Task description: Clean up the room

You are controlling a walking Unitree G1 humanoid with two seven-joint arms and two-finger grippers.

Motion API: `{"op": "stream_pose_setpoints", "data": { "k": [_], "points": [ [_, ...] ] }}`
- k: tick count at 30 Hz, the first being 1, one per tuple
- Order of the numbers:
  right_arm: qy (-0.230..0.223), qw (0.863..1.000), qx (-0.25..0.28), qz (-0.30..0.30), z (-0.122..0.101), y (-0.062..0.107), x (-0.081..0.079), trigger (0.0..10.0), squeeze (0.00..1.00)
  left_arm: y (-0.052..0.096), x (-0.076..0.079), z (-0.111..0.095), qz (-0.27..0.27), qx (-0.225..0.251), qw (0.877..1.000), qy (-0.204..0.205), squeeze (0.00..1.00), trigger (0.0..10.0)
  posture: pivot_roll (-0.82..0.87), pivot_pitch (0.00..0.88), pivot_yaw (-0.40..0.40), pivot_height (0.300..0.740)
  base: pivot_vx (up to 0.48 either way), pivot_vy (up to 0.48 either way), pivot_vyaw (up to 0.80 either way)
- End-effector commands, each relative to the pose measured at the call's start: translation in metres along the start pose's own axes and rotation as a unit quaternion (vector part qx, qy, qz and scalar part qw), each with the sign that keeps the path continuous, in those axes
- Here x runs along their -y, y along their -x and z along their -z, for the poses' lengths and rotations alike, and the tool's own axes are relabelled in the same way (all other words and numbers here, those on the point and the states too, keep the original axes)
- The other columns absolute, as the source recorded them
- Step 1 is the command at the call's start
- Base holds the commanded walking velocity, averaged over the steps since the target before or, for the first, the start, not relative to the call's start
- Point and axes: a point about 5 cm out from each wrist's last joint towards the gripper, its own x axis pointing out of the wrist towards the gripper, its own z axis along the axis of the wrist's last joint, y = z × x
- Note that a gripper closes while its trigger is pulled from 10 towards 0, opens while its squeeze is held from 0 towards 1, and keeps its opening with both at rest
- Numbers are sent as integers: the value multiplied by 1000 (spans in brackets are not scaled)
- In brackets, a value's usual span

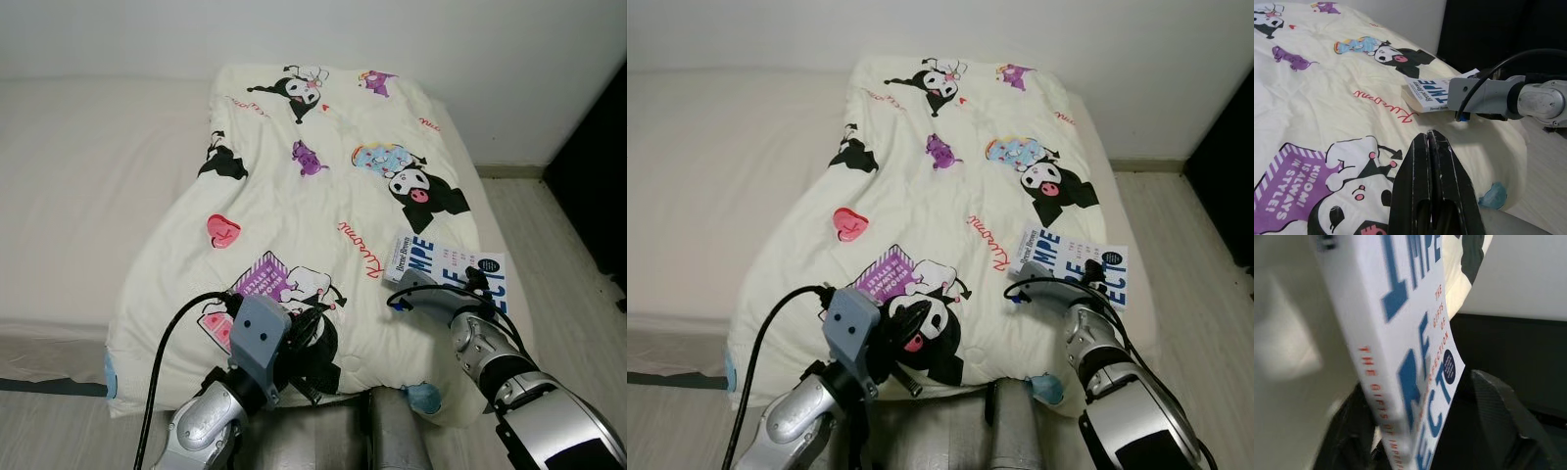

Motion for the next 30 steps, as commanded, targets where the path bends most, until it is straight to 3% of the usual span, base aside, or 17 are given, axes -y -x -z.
{"op": "stream_pose_setpoints", "data": {
  "k": [1, 2, 3, 4, 20, 24, 25, 27, 28, 29, 30],
  "points": [
    [6, 1000, -5, -1, 5, -1, 3, 2471, 0, 2, 1, 5, 3, -13, 1000, -1, 0, 10000, -32, 311, -12, 592, 0, 0, 0],
    [5, 1000, -5, -1, 5, -1, 3, 1490, 0, 2, 1, 5, 4, -14, 1000, -3, 0, 10000, -32, 311, -11, 592, 0, 0, 0],
    [5, 1000, -5, -1, 5, -1, 3, 1490, 0, 2, 1, 5, 4, -14, 1000, -3, 0, 10000, -32, 311, -11, 592, 0, 0, 0],
    [4, 1000, -5, -2, 5, -1, 3, 0, 0, 2, 1, 5, 5, -15, 1000, -4, 0, 10000, -32, 312, -10, 592, 0, 0, 0],
    [-14, 1000, -3, 0, 2, -2, 7, 0, 0, 2, -4, 8, -9, -11, 1000, -21, 0, 10000, -41, 274, -17, 592, 0, 0, 0],
    [-61, 998, 24, 18, -19, -4, 17, 0, 0, 4, -18, 6, -43, -5, 999, -19, 0, 10000, -59, 212, -22, 592, 0, 0, 0],
    [-107, 992, 57, 19, -43, -4, 25, 1137, 0, 6, -31, 4, -79, -1, 997, -19, 0, 10000, -63, 182, -22, 592, 0, 0, 0],
    [-116, 991, 64, 18, -48, -4, 26, 1137, 0, 7, -33, 3, -87, 0, 996, -19, 0, 10000, -63, 182, -22, 592, 0, 0, 0],
    [-134, 987, 85, 8, -62, -3, 27, 8824, 0, 9, -40, 3, -104, 1, 994, -14, 0, 10000, -68, 133, -19, 592, 0, 0, 0],
    [-151, 983, 102, -2, -74, -1, 27, 10000, 0, 12, -45, 4, -118, -1, 993, -9, 0, 10000, -74, 116, -16, 592, 0, 0, 0],
    [-151, 983, 102, -2, -74, -1, 27, 10000, 0, 12, -45, 4, -118, -1, 993, -9, 0, 10000, -74, 116, -16, 592, 0, 0, 0]
  ]
}}
